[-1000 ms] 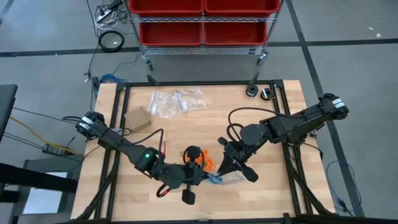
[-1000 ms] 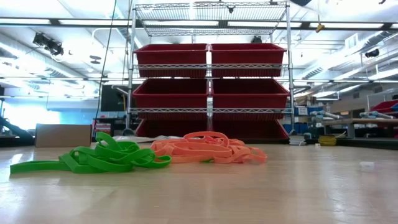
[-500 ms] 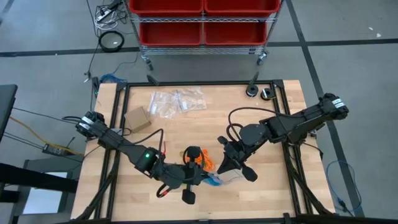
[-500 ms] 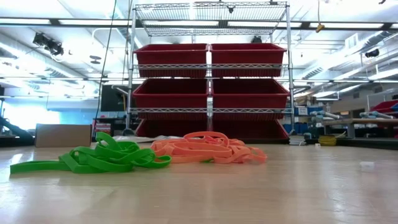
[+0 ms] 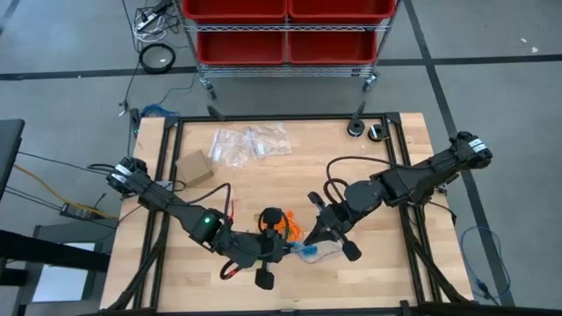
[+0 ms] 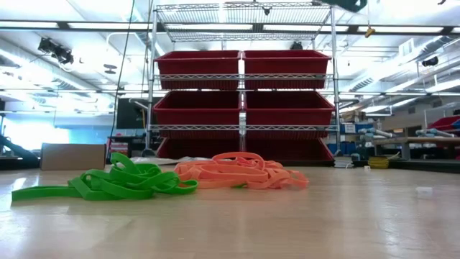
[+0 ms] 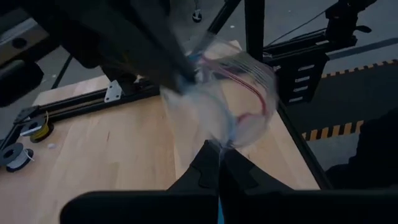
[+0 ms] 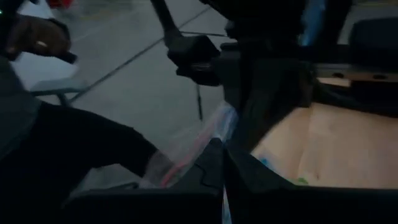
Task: Sort rubber bands
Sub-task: Close the transparent zip bag
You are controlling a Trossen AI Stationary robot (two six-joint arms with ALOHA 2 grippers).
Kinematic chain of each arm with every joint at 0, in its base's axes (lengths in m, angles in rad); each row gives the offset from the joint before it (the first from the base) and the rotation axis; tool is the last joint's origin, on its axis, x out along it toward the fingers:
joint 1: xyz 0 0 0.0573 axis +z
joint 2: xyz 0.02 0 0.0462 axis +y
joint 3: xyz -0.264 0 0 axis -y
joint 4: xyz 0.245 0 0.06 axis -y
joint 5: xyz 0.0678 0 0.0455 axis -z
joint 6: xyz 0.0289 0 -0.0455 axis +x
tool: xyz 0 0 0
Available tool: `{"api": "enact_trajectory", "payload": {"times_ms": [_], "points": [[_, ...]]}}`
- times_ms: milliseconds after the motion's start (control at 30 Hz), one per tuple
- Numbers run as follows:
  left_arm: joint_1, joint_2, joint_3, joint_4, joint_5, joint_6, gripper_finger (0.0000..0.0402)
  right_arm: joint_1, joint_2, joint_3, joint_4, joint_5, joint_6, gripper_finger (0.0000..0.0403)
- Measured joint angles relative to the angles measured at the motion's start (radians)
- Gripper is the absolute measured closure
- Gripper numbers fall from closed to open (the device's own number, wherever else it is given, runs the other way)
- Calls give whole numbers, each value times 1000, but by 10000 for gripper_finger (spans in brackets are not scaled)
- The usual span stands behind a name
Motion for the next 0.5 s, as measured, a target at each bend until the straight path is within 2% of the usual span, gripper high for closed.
{"api": "enact_trajectory", "payload": {"times_ms": [233,500], "points": [[-13,0,0,-2,0,-4,401,22,-2,0,-113,184,-4,403],[-12,0,0,-2,3,-24,401,45,-11,1,-47,236,-61,403]]}}
